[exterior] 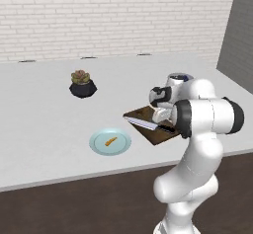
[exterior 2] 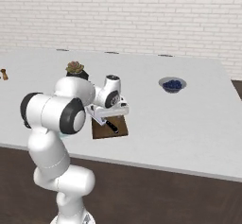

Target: Pick up the knife from the drawer and place it on the cutting board. Then place the meat from the plate to the cutting board.

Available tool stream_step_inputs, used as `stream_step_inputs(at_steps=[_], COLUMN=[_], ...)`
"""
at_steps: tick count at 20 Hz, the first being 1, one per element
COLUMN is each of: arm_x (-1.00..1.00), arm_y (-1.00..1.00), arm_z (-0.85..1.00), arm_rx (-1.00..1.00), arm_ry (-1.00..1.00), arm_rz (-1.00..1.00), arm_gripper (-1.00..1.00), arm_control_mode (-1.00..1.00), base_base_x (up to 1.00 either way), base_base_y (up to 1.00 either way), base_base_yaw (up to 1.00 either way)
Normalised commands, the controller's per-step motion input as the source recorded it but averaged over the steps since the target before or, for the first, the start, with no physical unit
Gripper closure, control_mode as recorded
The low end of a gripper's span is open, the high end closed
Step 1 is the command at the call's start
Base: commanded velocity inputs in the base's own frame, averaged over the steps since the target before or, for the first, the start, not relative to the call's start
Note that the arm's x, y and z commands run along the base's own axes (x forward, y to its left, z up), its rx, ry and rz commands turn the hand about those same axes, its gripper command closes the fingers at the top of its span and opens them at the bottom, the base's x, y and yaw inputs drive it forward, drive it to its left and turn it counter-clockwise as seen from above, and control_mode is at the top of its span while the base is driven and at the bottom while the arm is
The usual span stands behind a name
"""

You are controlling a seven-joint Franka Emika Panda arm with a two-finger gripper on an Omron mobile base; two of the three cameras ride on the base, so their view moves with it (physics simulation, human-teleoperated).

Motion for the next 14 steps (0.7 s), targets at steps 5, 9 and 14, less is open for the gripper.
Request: stream_step_inputs(at_steps=[5, 9, 14], arm_x=[0.00, 0.00, -0.30], arm_y=[0.44, 1.00, 1.00], arm_z=[0.70, 0.04, 0.00], arm_rx=[0.01, 0.00, 0.05], arm_ry=[0.00, 0.08, 0.05], arm_rz=[0.02, 0.20, 0.08], arm_gripper=[-1.00, -1.00, -1.00], arm_control_mode=[-1.00, -1.00, -1.00], base_base_x=[0.00, 0.00, 0.00], base_base_y=[0.00, 0.00, 0.00], base_base_yaw=[0.00, 0.00, 0.00])
